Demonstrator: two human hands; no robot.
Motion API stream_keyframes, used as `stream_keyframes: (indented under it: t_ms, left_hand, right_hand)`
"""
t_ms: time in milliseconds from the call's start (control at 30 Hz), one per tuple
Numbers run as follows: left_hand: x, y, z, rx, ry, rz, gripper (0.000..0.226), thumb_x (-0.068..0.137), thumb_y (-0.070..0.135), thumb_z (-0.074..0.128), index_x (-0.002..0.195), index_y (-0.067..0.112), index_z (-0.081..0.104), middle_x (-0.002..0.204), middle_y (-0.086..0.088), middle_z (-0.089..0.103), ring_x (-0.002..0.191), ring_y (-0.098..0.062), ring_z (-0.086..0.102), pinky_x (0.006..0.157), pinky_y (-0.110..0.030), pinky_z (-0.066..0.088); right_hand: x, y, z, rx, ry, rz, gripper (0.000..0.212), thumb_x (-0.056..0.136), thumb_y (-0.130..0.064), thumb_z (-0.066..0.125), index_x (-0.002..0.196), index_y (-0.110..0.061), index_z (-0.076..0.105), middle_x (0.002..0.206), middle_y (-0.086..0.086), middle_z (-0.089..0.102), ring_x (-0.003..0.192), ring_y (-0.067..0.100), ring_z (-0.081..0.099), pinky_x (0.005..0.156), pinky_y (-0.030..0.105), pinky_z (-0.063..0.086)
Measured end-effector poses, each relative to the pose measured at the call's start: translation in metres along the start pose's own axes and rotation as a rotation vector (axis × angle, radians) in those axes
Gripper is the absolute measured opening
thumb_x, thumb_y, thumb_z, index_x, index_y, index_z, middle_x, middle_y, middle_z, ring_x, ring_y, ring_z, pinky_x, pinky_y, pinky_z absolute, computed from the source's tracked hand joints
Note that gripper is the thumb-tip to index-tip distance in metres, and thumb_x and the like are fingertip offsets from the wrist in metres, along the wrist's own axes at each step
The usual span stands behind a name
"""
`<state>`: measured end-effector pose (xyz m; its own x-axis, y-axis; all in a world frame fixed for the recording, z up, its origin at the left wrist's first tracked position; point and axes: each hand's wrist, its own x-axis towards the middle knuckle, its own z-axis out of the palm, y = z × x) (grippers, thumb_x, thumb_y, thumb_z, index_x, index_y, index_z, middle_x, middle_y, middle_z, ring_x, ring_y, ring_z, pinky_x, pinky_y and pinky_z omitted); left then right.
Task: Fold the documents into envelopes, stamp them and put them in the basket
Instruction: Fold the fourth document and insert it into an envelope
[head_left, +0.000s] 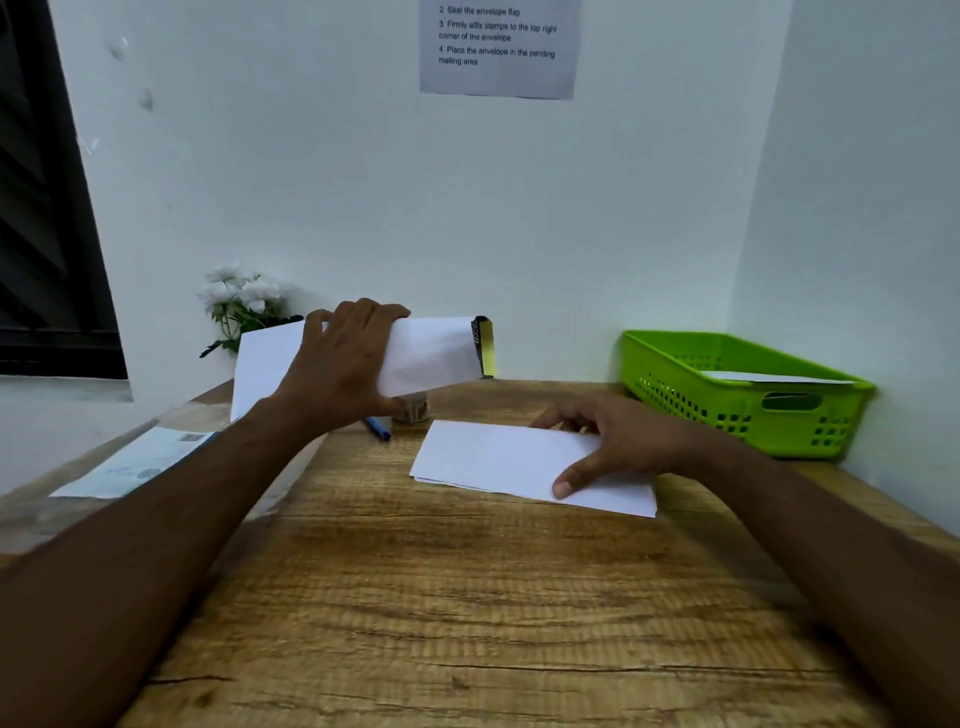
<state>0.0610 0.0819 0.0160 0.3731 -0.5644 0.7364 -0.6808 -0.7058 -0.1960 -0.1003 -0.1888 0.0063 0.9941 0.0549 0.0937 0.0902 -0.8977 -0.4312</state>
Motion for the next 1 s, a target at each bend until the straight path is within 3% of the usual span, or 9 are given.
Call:
stream_keyframes:
  t_ms: [100, 233, 433, 567, 733, 1000]
  left_hand:
    - [-0.003, -0.005, 0.003, 0.002, -0.015, -0.026, 0.093, 0.054, 0.049, 0.085, 0.131, 0.012, 0.046, 0.117, -0.012, 0.054, 0.108, -0.032, 0.051, 0.091, -0.05, 0.036]
    - [-0.005, -0.008, 0.005, -0.016, -0.043, -0.069, 0.094, 0.054, 0.044, 0.087, 0.132, 0.012, 0.046, 0.119, -0.012, 0.053, 0.11, -0.032, 0.05, 0.094, -0.05, 0.034]
    - [-0.006, -0.011, 0.007, -0.016, -0.059, -0.085, 0.099, 0.053, 0.046, 0.087, 0.135, 0.012, 0.043, 0.122, -0.012, 0.051, 0.113, -0.032, 0.048, 0.095, -0.051, 0.033]
    - [-0.005, -0.01, 0.006, -0.013, -0.067, -0.08, 0.1, 0.054, 0.045, 0.087, 0.136, 0.012, 0.042, 0.124, -0.012, 0.05, 0.115, -0.032, 0.046, 0.095, -0.05, 0.032]
    - [-0.005, -0.009, 0.005, -0.021, -0.06, -0.084, 0.1, 0.053, 0.044, 0.087, 0.136, 0.012, 0.042, 0.123, -0.012, 0.05, 0.114, -0.032, 0.047, 0.093, -0.049, 0.032]
    - [-0.005, -0.008, 0.005, -0.028, -0.059, -0.089, 0.1, 0.055, 0.045, 0.086, 0.138, 0.012, 0.04, 0.127, -0.012, 0.049, 0.117, -0.031, 0.045, 0.096, -0.049, 0.03]
  right_hand:
    - [0.0, 0.001, -0.002, 0.101, 0.092, -0.082, 0.055, 0.065, -0.035, 0.09, 0.115, -0.032, 0.067, 0.109, -0.011, 0.068, 0.102, 0.009, 0.063, 0.092, 0.033, 0.051]
    - [-0.001, 0.0, -0.005, 0.137, 0.183, -0.139, 0.038, 0.072, -0.026, 0.086, 0.105, -0.034, 0.07, 0.102, -0.011, 0.071, 0.095, 0.002, 0.064, 0.088, 0.029, 0.051]
    - [-0.004, -0.005, -0.011, 0.384, 0.393, -0.213, 0.017, 0.081, -0.015, 0.078, 0.098, -0.017, 0.073, 0.093, -0.002, 0.075, 0.08, 0.011, 0.067, 0.068, 0.025, 0.05]
    - [-0.001, -0.001, -0.014, 0.497, 0.598, -0.195, 0.021, 0.084, -0.014, 0.075, 0.105, -0.018, 0.07, 0.096, 0.0, 0.07, 0.088, 0.009, 0.064, 0.075, 0.028, 0.049]
    - [-0.001, 0.002, -0.015, 0.541, 0.721, -0.151, 0.028, 0.085, -0.018, 0.074, 0.111, -0.025, 0.067, 0.095, 0.008, 0.072, 0.083, 0.01, 0.067, 0.068, 0.026, 0.048]
    - [-0.002, 0.004, -0.016, 0.482, 0.714, -0.114, 0.028, 0.083, -0.017, 0.076, 0.108, -0.026, 0.069, 0.087, 0.004, 0.069, 0.072, 0.003, 0.063, 0.06, 0.016, 0.045]
